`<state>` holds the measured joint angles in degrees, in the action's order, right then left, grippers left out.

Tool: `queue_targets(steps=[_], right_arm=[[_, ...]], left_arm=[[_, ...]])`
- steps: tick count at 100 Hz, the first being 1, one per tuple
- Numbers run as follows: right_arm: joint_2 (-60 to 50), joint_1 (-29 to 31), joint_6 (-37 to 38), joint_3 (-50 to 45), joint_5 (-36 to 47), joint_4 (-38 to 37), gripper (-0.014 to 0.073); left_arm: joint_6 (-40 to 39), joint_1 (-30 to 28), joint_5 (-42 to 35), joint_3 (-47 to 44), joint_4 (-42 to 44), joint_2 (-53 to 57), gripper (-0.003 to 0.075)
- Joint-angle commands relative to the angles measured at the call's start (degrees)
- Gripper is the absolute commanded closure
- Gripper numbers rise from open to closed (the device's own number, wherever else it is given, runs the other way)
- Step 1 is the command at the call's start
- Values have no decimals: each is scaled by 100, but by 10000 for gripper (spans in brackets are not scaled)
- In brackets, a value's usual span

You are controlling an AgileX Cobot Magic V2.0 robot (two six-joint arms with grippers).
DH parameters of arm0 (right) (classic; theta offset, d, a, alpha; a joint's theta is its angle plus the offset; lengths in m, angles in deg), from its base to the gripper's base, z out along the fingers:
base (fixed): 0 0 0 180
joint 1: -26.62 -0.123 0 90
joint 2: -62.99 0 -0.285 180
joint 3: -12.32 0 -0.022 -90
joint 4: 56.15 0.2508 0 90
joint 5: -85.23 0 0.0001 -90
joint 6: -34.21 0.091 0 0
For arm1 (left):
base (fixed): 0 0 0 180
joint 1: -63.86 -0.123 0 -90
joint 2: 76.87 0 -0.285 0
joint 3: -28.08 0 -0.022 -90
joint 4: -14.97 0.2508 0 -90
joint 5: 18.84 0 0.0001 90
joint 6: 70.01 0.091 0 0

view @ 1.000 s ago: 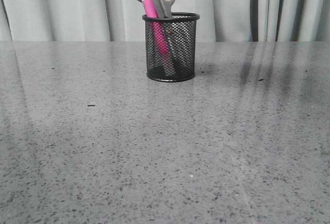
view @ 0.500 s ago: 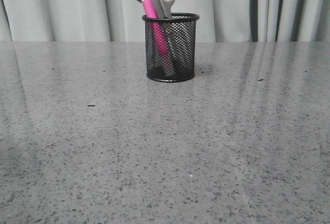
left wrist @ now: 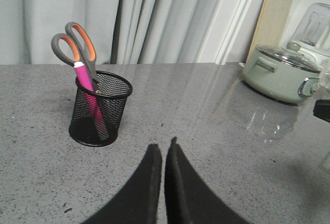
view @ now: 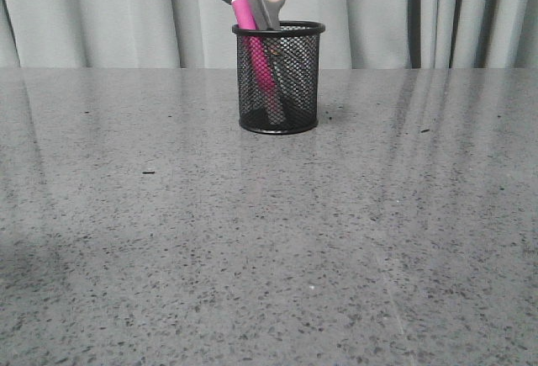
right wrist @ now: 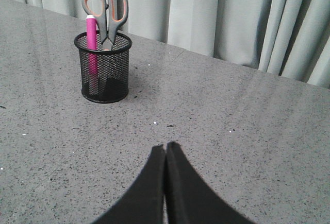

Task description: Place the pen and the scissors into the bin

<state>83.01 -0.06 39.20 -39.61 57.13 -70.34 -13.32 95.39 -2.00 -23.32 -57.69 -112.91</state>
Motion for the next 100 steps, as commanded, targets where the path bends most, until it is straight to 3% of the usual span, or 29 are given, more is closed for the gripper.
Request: queue_targets(steps=[1, 53, 73, 87, 92, 100], right_arm=[[59, 10, -50, 136, 418, -68, 666], [59, 10, -50, 136, 418, -68, 666], [59, 10, -50, 136, 418, -68, 666], [59, 10, -50, 136, 418, -68, 666], [59, 10, -50, 136, 418, -68, 666], [59, 10, -50, 136, 418, -68, 666]], left_arm=[[-52, 27, -41, 164, -195, -14, 740], [-38, 39, -57, -99, -205, 0, 740], [344, 39, -1328, -1078, 71, 753, 740], [21, -75, -1437, -1558, 1605, 1612, 740], [-640, -132, -1479, -1658, 2498, 1846, 740], [-2470, -281, -1769, -1877, 4334, 2128, 740]])
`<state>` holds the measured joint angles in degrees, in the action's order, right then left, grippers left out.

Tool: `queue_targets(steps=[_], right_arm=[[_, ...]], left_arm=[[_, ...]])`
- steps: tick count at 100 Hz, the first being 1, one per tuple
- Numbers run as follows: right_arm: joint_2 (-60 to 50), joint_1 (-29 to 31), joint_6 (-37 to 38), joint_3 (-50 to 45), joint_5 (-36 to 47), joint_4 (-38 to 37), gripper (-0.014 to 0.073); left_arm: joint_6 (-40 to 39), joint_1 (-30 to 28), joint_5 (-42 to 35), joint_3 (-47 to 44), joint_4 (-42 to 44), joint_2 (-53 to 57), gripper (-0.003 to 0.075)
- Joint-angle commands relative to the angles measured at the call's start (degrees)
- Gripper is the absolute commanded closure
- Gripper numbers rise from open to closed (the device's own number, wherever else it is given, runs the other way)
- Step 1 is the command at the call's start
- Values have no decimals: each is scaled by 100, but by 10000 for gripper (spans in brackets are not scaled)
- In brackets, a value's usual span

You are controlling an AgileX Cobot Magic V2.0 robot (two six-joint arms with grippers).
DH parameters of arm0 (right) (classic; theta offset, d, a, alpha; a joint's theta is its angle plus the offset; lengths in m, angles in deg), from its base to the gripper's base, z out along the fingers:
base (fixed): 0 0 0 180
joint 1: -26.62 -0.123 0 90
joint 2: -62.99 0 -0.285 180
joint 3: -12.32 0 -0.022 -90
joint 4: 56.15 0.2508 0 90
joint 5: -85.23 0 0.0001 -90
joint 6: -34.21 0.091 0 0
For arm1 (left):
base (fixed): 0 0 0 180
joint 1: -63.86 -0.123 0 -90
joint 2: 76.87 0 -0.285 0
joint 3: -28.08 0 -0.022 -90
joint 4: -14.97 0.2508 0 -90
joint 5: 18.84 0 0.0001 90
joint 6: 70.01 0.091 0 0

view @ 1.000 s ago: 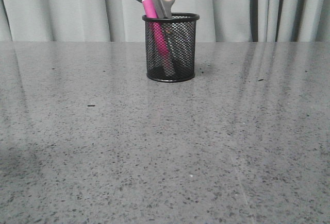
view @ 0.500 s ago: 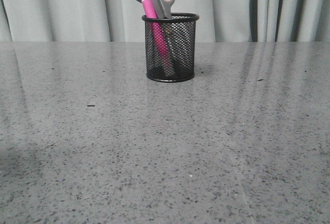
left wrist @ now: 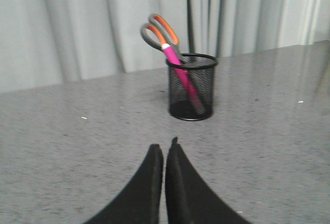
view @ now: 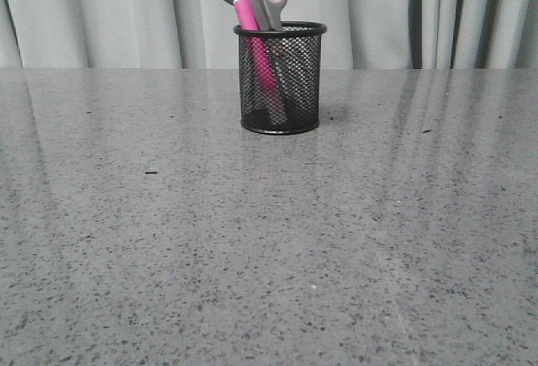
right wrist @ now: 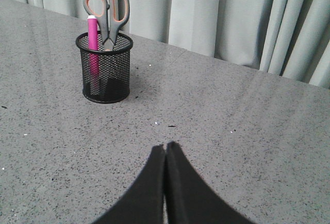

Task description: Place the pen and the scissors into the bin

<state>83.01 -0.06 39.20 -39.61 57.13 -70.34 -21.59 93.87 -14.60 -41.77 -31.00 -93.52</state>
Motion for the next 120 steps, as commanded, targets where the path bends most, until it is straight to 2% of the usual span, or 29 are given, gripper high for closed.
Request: queue_targets(steps=[1, 7, 14, 38, 61, 74, 90, 120], right_arm=[[59, 10, -50, 136, 418, -68, 666], [59, 10, -50, 136, 418, -68, 666], [59, 10, -50, 136, 418, -68, 666], [59, 10, -50, 136, 418, -68, 666], [59, 10, -50, 136, 418, -68, 666], [59, 10, -50, 136, 418, -68, 666], [59, 10, -50, 136, 418, -68, 666], [59, 10, -50, 136, 418, -68, 666]], left_arm=[[-1811, -144, -575, -54, 1827, 231, 740], [-3137, -303, -856, -253, 3086, 364, 740], [-3779, -512, -1037, -429, 3756, 460, 740], [-3879, -1421, -1008, -901, 3694, 480, 740], [-4015, -2075, 245, -901, 3613, 493, 740], [-4015, -2157, 857, -901, 3489, 493, 740], [-4015, -2157, 1148, -901, 2798, 493, 740], [-4015, -2157, 1160, -901, 2773, 493, 740]])
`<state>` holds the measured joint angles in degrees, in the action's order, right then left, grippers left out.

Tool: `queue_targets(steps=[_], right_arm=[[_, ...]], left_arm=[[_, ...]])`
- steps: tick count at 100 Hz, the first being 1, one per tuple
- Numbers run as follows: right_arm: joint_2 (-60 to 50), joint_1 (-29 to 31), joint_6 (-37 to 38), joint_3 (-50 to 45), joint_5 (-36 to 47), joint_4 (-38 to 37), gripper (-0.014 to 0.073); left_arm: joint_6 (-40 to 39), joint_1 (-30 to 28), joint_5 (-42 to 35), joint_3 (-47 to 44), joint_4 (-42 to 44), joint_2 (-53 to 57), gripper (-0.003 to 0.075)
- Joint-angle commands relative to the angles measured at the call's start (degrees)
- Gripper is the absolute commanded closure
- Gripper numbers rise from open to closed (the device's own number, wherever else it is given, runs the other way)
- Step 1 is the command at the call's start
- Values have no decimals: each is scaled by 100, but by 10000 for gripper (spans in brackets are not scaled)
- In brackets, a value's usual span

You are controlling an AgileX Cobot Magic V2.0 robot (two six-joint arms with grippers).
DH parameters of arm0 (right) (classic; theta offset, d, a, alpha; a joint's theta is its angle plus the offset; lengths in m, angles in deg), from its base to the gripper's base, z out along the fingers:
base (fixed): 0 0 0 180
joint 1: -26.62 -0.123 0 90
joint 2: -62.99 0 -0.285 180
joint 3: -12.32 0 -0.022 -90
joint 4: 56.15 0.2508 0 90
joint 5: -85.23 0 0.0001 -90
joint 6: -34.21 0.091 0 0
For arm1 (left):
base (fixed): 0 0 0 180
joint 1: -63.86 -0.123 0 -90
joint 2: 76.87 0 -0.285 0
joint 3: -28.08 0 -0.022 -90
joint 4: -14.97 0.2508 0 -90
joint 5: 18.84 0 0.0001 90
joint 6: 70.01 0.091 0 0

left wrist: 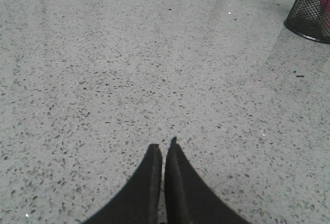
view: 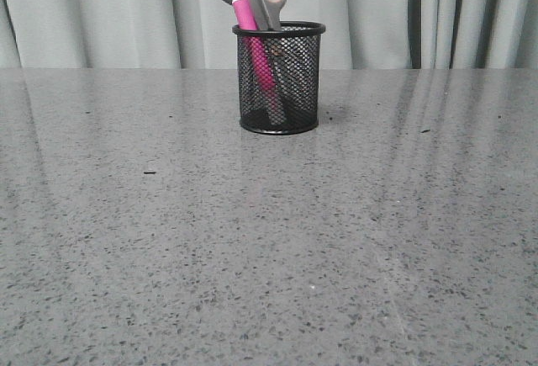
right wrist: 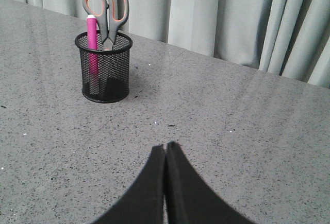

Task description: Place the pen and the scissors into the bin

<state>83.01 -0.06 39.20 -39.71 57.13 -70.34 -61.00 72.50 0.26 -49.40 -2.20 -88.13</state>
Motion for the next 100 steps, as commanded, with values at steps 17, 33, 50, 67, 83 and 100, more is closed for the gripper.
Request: queue_targets(steps=[17, 33, 50, 67, 83, 100], right_arm=[[59, 10, -50, 145, 418, -68, 666], [59, 10, -50, 145, 418, -68, 666], [59, 10, -50, -45, 462, -68, 666], [31, 10, -50, -323, 441, -68, 666], [-349, 156, -50, -700, 310, -91, 666], [-865, 638, -50, -1319, 563, -64, 666]], left_arm=[[-74, -20, -326, -138, -108, -46, 740], [-74, -20, -326, -138, -108, -46, 740], [-74, -20, -326, -138, -108, -46, 740], [-74, -20, -326, -138, -108, -46, 740], [-74, -20, -326, -138, -108, -46, 740], [-74, -20, -326, -138, -108, -46, 740]])
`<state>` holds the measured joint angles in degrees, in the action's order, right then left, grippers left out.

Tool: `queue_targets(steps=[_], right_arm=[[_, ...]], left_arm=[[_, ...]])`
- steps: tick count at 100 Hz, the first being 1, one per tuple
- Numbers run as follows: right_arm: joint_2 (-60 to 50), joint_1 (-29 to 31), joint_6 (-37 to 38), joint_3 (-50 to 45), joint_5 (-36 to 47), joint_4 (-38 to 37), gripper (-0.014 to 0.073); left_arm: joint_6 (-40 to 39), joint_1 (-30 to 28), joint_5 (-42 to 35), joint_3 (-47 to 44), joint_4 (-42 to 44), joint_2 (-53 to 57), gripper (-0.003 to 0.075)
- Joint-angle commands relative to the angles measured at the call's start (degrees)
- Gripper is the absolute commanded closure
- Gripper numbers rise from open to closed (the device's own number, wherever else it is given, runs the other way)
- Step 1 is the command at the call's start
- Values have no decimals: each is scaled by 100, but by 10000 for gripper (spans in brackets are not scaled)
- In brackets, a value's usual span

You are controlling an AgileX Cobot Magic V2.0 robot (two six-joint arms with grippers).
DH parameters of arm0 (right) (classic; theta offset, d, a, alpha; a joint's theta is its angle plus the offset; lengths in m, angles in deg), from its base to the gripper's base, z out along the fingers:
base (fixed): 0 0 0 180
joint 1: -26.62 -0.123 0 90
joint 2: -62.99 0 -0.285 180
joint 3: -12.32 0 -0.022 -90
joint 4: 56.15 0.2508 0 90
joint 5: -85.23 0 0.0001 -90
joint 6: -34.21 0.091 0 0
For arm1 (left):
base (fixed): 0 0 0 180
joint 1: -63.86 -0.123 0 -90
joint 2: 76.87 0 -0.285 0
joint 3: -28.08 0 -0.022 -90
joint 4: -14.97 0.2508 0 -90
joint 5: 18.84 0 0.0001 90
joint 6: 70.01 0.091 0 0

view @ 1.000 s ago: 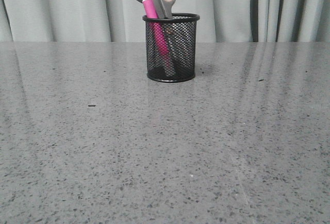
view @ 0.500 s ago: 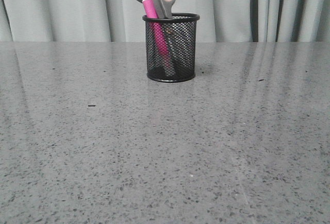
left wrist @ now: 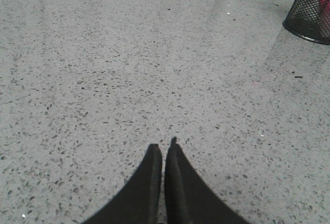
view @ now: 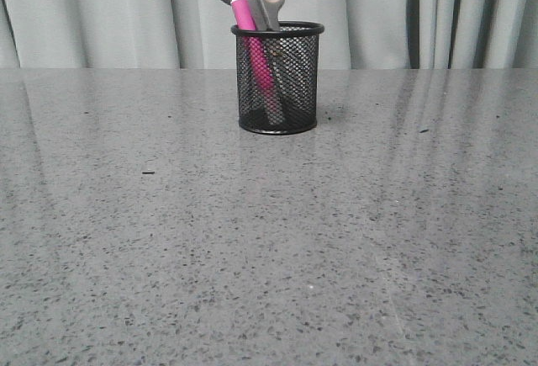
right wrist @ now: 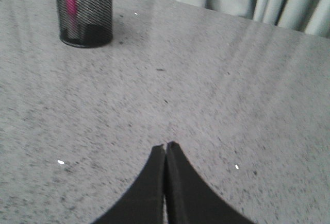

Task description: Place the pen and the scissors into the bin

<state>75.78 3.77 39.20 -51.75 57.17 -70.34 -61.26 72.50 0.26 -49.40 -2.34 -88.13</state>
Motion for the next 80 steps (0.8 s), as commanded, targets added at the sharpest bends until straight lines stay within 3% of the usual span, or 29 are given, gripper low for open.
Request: queue_targets(steps=[1, 31, 46, 80], right_arm=[[-158, 309, -50, -167, 592, -49, 666], [-373, 1440, -50, -1494, 1924, 1357, 666], [-411, 1591, -50, -1463, 1169, 1324, 666], [-701, 1601, -50, -1463, 1096, 1192, 666]], left_arm=[[-48, -20, -326, -138, -94, -46, 740], [-48, -20, -326, -138, -94, -46, 740], [-48, -20, -326, -138, -94, -46, 740], [-48, -20, -326, -138, -94, -46, 740]])
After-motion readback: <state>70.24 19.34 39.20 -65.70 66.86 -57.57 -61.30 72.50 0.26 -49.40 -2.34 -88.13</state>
